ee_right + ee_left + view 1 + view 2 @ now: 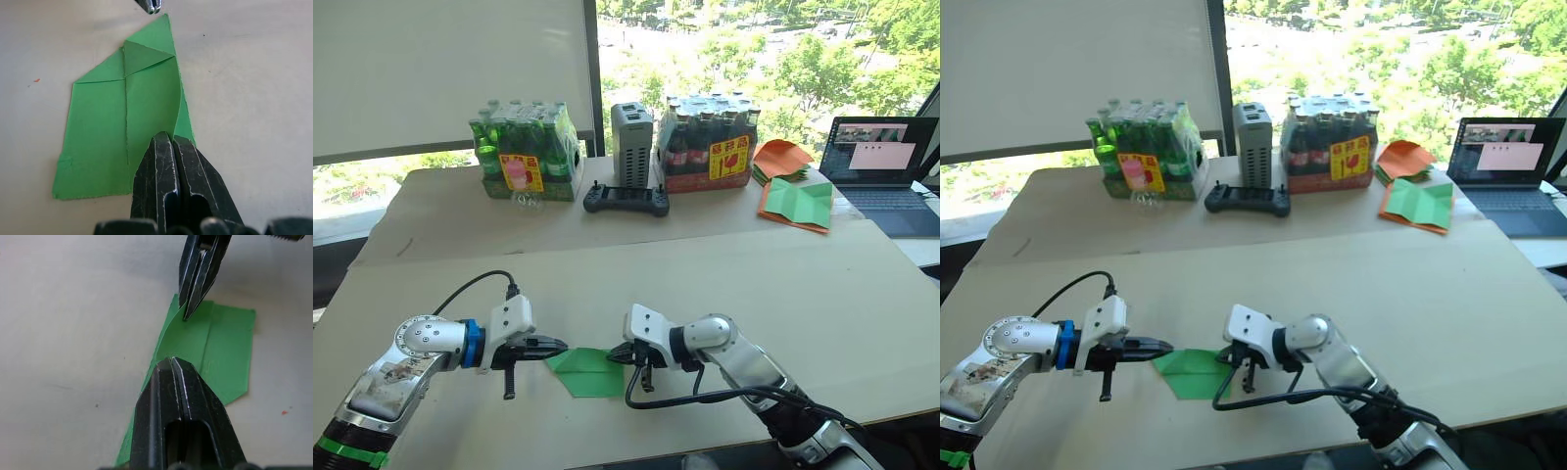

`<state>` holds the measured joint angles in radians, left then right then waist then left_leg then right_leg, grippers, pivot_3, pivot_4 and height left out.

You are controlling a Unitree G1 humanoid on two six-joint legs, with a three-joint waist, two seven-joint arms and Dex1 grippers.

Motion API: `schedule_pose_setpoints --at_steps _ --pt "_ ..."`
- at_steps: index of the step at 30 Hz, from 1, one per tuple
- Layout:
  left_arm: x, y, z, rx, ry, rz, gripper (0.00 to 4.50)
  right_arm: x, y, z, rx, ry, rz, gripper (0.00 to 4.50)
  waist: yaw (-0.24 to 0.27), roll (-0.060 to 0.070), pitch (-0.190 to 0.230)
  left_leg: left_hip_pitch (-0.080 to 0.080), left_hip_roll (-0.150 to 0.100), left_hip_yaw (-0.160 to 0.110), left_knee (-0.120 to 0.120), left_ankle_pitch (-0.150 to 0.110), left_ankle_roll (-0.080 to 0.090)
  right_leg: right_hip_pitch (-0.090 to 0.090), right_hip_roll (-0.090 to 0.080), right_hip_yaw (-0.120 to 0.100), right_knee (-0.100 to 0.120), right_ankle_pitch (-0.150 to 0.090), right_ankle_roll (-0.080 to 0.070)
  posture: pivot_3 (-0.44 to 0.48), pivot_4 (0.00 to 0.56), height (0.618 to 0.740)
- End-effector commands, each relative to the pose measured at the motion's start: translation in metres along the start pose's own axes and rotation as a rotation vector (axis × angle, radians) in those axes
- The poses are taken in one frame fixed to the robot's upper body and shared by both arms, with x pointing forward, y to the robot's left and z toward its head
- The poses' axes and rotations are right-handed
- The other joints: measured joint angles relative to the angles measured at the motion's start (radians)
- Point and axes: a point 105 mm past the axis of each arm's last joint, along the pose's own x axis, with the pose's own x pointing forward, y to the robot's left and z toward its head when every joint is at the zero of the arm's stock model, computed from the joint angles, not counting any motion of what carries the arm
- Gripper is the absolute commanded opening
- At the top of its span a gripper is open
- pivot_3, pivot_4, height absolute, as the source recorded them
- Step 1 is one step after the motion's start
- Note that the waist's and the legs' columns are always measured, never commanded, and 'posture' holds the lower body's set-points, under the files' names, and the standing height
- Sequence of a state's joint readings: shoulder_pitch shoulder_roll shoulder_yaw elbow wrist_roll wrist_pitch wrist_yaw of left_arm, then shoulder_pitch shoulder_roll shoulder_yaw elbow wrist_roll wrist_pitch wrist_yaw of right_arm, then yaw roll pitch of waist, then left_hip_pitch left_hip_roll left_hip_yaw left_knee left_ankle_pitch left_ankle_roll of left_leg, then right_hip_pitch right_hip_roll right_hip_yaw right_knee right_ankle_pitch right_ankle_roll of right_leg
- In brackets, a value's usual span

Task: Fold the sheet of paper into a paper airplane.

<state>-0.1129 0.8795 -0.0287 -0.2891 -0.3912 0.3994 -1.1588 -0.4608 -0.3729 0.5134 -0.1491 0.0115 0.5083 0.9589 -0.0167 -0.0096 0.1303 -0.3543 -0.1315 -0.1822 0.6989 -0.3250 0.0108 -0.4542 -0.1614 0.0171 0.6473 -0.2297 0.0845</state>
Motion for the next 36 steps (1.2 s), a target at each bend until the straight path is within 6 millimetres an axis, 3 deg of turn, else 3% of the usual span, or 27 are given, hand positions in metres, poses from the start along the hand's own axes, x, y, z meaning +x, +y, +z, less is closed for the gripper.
schedule_pose_setpoints --at_steps 1,4,9,20,27,28,36 --pt "0.004 -0.004 0.000 0.005 0.011 -0.012 0.00 0.002 0.001 -0.002 -0.001 0.018 -0.006 0.01 -0.001 0.000 0.000 0.000 0.001 0.000 0.000 0.000 0.000 0.000 0.000 0.000 0.000 0.000 0.000 0.000 0.150 0.719" --pt "0.011 0.000 -0.014 0.005 0.048 0.011 0.00 0.002 0.002 -0.002 -0.007 0.024 -0.007 0.01 -0.001 0.000 0.000 0.001 0.001 0.001 -0.001 0.000 0.000 0.000 0.001 0.000 0.000 0.000 -0.001 0.000 0.150 0.719" --pt "0.015 0.003 -0.021 0.007 0.063 0.016 0.00 0.001 0.000 0.001 -0.005 0.015 -0.031 0.01 0.000 0.000 0.000 0.000 0.001 0.002 -0.001 0.000 0.000 0.000 0.001 0.000 -0.001 0.001 -0.001 0.000 0.150 0.719" --pt "0.021 0.000 -0.042 -0.002 0.128 0.001 0.00 -0.004 -0.004 0.020 -0.006 -0.057 -0.077 3.58 0.003 0.000 0.000 0.000 0.001 0.002 -0.001 0.000 0.000 0.000 0.000 0.000 -0.001 0.001 -0.001 0.000 0.150 0.719" --pt "0.019 -0.001 -0.047 -0.004 0.144 0.005 0.00 -0.008 -0.001 0.061 -0.052 -0.234 -0.087 3.58 0.002 0.000 0.000 0.001 0.002 0.002 -0.001 0.000 0.000 0.000 0.001 0.000 -0.001 0.001 -0.001 0.000 0.150 0.719" --pt "0.019 -0.001 -0.047 -0.004 0.144 0.006 0.00 -0.007 -0.001 0.062 -0.057 -0.236 -0.093 3.06 0.002 0.000 0.000 0.001 0.002 0.002 -0.001 0.000 0.000 0.000 0.001 0.000 -0.001 0.001 -0.001 0.000 0.150 0.719" --pt "0.020 -0.003 -0.041 -0.012 0.119 0.003 0.00 0.014 0.015 0.036 -0.042 -0.119 0.012 0.31 0.002 0.000 0.000 0.001 0.002 0.002 -0.001 0.000 0.000 0.000 0.001 0.000 0.000 0.001 -0.001 0.000 0.150 0.719"
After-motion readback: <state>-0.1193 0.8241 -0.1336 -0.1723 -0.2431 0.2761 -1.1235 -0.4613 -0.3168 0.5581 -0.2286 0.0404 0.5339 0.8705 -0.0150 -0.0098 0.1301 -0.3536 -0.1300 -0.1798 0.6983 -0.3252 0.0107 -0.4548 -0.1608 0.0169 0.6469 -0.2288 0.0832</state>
